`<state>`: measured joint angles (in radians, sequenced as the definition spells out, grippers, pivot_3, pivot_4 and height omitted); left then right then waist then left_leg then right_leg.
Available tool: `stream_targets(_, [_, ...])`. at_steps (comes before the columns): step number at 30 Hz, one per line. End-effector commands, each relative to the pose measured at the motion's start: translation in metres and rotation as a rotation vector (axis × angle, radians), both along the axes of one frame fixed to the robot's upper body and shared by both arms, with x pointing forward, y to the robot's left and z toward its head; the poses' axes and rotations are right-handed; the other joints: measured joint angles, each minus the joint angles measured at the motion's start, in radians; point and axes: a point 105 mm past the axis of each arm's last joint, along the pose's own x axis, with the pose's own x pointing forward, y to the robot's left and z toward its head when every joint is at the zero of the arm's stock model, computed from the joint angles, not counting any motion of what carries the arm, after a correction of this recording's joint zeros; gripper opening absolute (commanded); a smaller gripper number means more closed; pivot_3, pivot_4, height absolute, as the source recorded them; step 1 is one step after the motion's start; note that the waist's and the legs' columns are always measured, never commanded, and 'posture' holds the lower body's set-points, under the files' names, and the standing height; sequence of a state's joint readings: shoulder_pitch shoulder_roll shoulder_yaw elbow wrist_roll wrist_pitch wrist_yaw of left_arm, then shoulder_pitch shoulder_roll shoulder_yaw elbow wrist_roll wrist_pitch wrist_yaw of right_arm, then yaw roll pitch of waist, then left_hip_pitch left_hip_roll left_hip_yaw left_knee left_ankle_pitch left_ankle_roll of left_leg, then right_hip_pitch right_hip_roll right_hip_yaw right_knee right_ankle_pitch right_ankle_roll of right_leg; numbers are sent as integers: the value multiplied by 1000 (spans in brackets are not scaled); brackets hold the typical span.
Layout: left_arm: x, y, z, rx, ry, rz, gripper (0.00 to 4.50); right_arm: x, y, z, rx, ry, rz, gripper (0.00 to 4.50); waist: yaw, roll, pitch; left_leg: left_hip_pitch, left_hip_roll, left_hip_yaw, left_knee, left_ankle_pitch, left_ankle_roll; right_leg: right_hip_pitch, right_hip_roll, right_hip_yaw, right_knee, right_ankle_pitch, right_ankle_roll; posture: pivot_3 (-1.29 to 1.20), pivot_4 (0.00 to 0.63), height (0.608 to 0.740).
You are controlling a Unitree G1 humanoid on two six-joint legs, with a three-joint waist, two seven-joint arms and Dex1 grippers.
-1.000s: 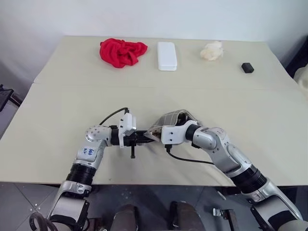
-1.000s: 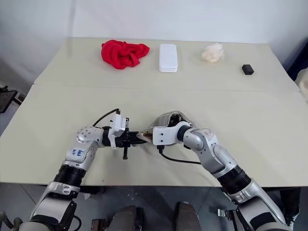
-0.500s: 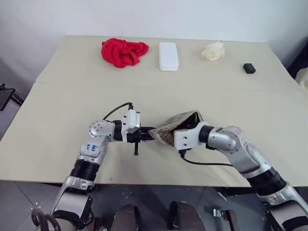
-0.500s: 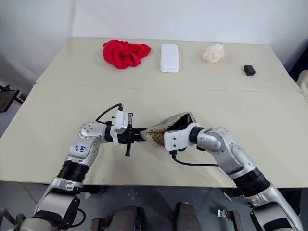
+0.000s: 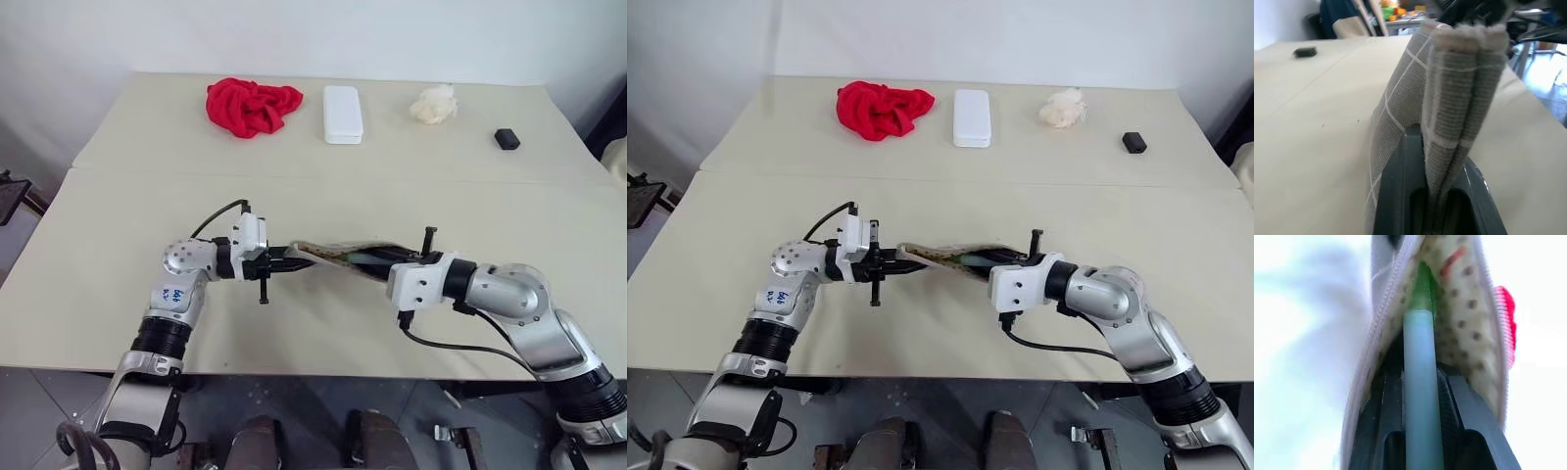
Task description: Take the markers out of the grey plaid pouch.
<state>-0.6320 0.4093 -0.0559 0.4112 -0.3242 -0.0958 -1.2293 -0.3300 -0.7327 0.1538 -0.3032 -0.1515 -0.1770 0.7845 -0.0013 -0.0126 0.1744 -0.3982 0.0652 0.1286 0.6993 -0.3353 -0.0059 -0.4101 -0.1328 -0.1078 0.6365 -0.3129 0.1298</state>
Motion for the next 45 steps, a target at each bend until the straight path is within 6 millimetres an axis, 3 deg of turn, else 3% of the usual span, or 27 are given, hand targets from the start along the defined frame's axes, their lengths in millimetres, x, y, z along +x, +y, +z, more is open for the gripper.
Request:
stream_targets(1, [2,4,3,20,-20,15,0,-19,3,23,126,-17,60,492,2,0,0,0,0,0,0,0,0,0,0,0,0,0,0,0,150,740])
stream_targets(10, [-1,4,2,47,-48,-16,0,-48,-22,51,354,289,59,492,6,0,0,0,0,-1,0,0,0,1,0,0,0,0,0,0,150,740])
stream_targets(13, [-3,3,5,25,-77,-37,0,-56,-48,66,489,398,-17,492,17,0,0,0,0,-1,0,0,0,1,0,0,0,0,0,0,150,740])
stream_targets(17, [-5,4,6,22,-93,-47,0,-49,-109,78,668,433,-286,492,29,0,0,0,0,-1,1,0,1,1,0,0,0,0,0,0,150,740])
stream_targets(19, [-9,3,7,6,-92,-65,0,-41,-151,59,718,464,-517,492,30,-1,0,0,0,-1,1,-1,1,2,0,0,-1,0,0,0,150,740])
stream_targets(21, [-13,3,10,-28,-91,-88,0,-41,-185,21,623,494,-730,492,34,-1,-1,1,-1,-1,0,-1,1,2,0,0,-1,0,0,0,150,740])
stream_targets(24, [-17,1,15,-79,-98,-120,0,-51,-217,-33,507,578,-948,492,32,-1,-1,1,-1,0,-1,-1,1,2,0,0,-2,0,0,0,150,740])
stream_targets(30, [-27,-7,12,-80,-48,-204,0,-54,-230,-66,539,595,-1094,492,14,0,-1,5,0,2,-1,0,1,2,0,3,0,0,0,0,150,740])
stream_targets(34, [-28,-9,8,-61,-54,-223,0,-57,-228,-70,541,606,-1094,1767,17,0,-1,6,0,3,-1,0,0,3,0,4,0,0,0,0,150,740])
stream_targets(40, [-23,-9,3,-50,-126,-180,0,-62,-212,-23,509,456,-850,3717,28,0,-1,6,-1,3,-1,0,1,3,0,4,-1,0,0,0,150,740])
stream_targets(41, [-23,-9,0,-38,-144,-172,0,-61,-205,-3,525,431,-783,4001,28,0,-1,7,-1,3,-1,0,1,4,0,4,-2,1,0,0,150,740])
stream_targets(44, [-23,-7,-10,-1,-147,-170,0,-59,-182,44,563,391,-616,4001,22,1,-1,8,-1,3,-1,0,1,4,0,5,-3,1,0,0,150,740])
stream_targets(45, [-22,-7,-12,-6,-147,-161,0,-56,-164,58,573,399,-528,4001,21,1,-1,8,-1,3,-1,0,1,4,0,5,-3,1,0,0,150,740])
